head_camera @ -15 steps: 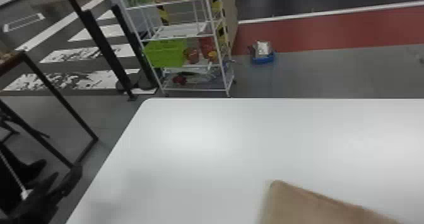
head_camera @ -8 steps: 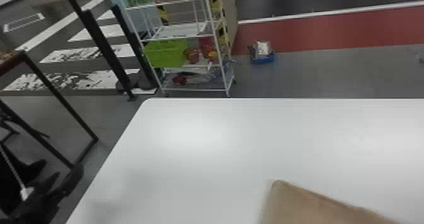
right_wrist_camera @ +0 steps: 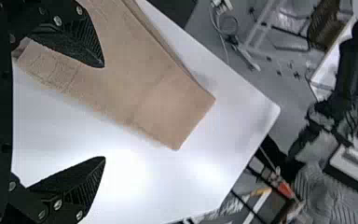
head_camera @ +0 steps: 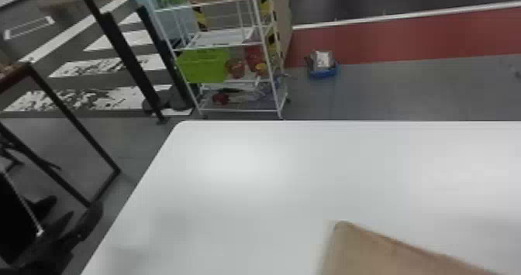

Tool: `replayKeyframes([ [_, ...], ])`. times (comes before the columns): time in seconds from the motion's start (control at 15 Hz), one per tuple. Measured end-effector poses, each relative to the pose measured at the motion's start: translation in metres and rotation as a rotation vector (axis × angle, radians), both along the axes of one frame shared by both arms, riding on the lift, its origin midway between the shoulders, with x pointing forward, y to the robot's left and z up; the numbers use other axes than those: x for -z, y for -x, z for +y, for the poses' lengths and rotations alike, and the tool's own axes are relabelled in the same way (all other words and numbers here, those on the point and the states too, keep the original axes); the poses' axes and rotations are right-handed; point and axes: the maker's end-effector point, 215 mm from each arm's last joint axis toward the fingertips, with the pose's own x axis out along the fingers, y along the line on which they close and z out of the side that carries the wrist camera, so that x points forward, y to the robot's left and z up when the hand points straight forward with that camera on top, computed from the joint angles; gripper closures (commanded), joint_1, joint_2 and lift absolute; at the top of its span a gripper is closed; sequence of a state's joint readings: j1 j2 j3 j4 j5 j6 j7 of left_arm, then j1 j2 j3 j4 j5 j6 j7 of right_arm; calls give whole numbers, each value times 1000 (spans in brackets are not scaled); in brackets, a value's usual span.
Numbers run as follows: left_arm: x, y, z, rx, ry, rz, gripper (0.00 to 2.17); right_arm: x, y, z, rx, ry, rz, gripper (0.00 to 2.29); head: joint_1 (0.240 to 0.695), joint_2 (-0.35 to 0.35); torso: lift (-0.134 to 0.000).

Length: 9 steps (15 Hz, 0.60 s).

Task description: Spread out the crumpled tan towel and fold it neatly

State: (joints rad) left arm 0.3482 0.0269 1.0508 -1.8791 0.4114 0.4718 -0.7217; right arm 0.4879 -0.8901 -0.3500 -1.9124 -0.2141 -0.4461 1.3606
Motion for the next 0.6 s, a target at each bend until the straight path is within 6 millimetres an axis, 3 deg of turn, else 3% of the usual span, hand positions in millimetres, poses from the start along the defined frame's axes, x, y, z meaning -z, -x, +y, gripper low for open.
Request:
replayKeyframes([
  [0.13, 0, -1, 1, 1, 0, 0, 80, -4, -26, -19, 276, -174, 272, 49, 695, 350, -122],
  [0.2, 1, -2, 3, 1, 0, 0, 80, 4, -26, -21, 390, -246, 451, 49, 695, 350, -122],
  [0.27, 1, -3, 4, 1, -1, 0, 80, 17, -14, -15, 491, -311, 673, 66, 695, 350, -122],
  [0.4, 0, -4, 6, 5, -3, 1, 80, 27, 32, 8, 596, -392, 1047, 56, 695, 350, -122],
  [0.47, -1, -5, 6, 9, -4, -1, 80, 23, 58, 21, 618, -426, 1206, 56, 695, 350, -122],
  [0.6, -2, -5, 5, 17, -5, -3, 80, 10, 91, 31, 690, -448, 1409, 49, 695, 350, -122],
])
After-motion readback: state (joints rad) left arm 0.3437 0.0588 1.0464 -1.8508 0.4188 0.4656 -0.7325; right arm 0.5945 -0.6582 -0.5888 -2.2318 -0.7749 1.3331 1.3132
